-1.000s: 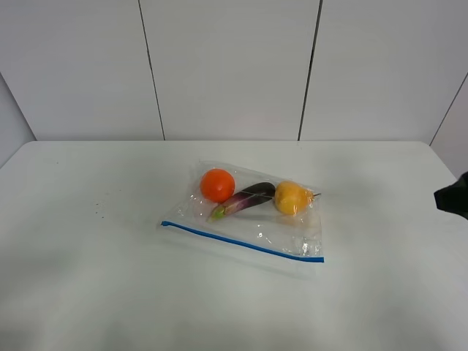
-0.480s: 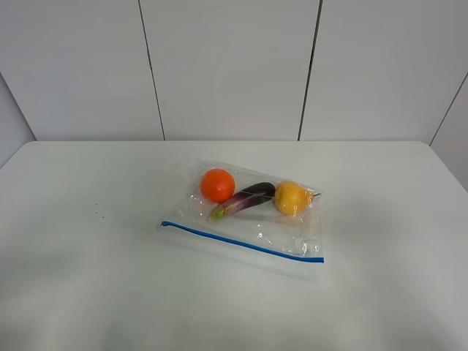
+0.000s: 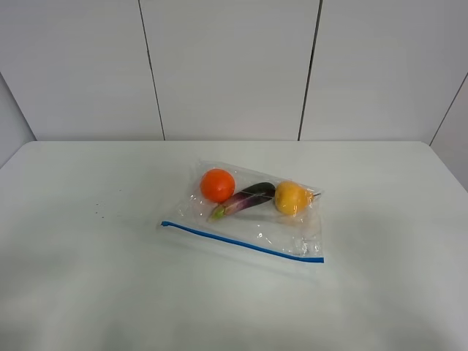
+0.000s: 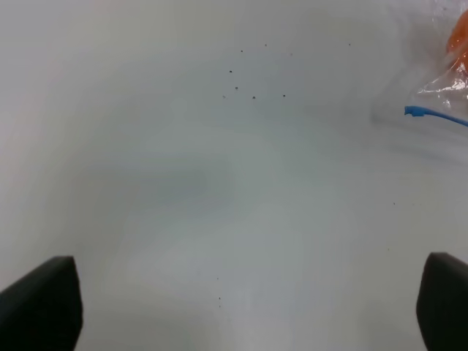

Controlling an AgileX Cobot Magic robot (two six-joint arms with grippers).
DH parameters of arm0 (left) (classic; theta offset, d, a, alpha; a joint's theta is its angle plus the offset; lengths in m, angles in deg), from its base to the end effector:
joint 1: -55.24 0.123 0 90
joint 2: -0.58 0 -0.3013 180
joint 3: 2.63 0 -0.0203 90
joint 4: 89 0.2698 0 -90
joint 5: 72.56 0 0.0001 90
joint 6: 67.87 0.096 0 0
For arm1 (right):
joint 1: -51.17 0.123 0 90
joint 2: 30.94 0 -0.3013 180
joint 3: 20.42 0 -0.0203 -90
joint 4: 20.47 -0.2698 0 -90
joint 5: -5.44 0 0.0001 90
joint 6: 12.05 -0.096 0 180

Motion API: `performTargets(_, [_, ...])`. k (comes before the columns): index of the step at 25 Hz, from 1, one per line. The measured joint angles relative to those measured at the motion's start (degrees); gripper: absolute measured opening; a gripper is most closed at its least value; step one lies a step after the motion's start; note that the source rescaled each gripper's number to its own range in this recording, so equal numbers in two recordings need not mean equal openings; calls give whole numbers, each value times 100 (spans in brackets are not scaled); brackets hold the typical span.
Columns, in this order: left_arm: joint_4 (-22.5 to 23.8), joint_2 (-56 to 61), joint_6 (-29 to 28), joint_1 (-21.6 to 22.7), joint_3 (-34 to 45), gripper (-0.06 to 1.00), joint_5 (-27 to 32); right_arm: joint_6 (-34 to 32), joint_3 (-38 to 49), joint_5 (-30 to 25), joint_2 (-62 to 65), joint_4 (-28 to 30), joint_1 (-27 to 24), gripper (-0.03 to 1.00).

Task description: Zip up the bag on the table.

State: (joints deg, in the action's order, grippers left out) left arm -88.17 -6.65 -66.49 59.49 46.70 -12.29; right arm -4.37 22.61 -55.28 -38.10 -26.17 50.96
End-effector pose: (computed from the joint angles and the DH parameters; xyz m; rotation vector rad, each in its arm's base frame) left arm 0.0006 0.0013 0.2831 -0.0516 2.0392 0.0789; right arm -0.0153 0.0084 0.3148 -0.1366 1.9274 0.0245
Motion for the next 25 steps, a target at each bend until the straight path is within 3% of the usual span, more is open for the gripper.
performTargets(12, [0,0,0,0,0,99,0,-120,580,132,0,158,0,100])
performTargets(25, [0,0,0,0,0,99,0,-134,591,148,0,142,0,100])
